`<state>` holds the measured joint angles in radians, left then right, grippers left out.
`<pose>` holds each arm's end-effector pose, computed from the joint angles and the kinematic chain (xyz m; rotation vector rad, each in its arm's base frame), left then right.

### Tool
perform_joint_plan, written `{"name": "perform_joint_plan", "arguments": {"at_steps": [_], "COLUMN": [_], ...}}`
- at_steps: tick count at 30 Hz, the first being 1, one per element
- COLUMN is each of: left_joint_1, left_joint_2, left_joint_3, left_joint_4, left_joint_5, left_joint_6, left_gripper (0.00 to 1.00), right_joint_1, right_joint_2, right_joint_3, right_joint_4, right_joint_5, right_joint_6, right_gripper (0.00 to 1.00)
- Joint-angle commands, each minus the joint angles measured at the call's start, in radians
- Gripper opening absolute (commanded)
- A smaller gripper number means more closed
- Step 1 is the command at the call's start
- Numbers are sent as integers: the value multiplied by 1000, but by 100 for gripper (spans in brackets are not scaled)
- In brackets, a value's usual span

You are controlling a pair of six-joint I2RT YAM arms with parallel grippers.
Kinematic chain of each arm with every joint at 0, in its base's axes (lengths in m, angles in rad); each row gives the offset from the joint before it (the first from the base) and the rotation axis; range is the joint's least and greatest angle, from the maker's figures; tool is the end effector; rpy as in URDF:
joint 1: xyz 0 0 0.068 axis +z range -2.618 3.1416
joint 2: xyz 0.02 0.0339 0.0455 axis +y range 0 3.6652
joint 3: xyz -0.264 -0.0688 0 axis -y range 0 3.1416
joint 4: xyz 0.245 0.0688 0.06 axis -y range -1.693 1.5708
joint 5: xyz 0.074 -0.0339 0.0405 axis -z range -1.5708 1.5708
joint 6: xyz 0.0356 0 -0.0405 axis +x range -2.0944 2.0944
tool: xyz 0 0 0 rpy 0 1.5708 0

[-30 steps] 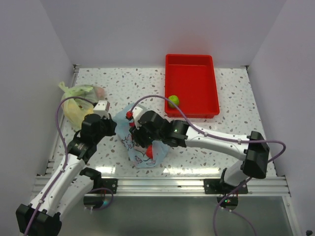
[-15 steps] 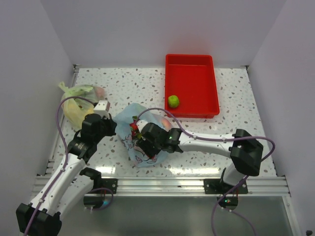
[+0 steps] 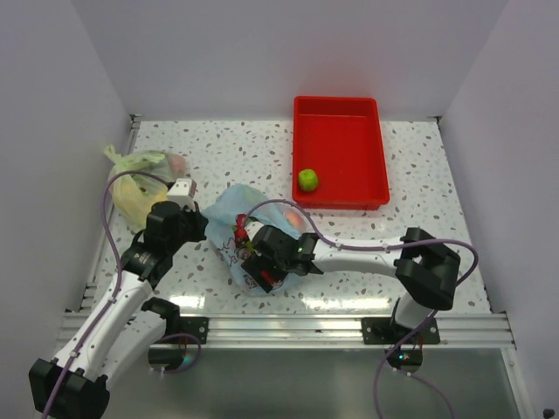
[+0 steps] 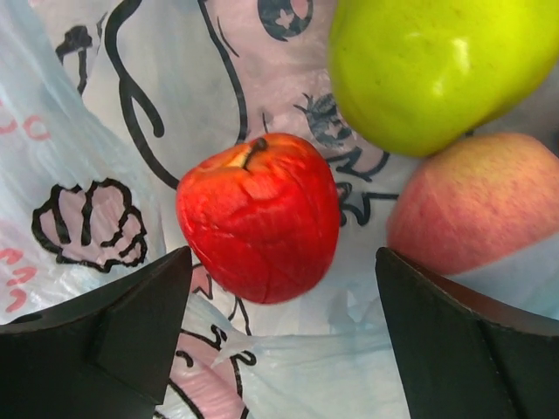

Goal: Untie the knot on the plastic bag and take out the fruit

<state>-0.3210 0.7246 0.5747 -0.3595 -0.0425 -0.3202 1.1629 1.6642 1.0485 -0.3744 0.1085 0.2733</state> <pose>0.1610 -0.0519 0.2578 -0.0253 2.0981 -0.3457 0.1381 0.3099 0.1924 -1.0830 2.3703 0.4057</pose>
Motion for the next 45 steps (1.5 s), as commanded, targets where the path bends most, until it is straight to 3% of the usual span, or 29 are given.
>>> {"name": "perform_joint_plan", "arguments": {"at_steps": [1,8,12,13,16,19,28,32,40,45], "left_joint_1": [7,7,7,7,7,7,7,7,7,7], "left_joint_2": [6,2,-1,-1,-2,-2,-5,-5,-7,-8], "left_joint_3": [2,2,2,2,2,2,4,2,2,2], "left_joint_4": [31,31,31,31,31,31,30,30,31,31], "left_joint_5": [16,16,16,16,16,16,16,15,18,18], "left_joint_6": [20,20,20,20,21,20,21,21,23,21], "left_gripper": [0,0,0,0,0,0,0,0,0,0], "right_joint_1": [-5,-3,-3,-3,-3,-3,-3,-15,-301,-546], "right_joint_2": [25,68,56,45,-10,-58,-172,-224,-270,-242], "right_joint_3": [18,54,65,67,76,103,225,272,239,180], "right_joint_4": [80,157,157,158,152,140,169,198,192,177], "right_joint_5": [-39,-76,-67,-66,-58,-43,-36,49,262,220], "right_joint_6": [-11,-29,-39,-43,-62,-88,-157,-224,-195,-102], "right_gripper": [91,88,68,57,41,33,31,33,37,39]}}
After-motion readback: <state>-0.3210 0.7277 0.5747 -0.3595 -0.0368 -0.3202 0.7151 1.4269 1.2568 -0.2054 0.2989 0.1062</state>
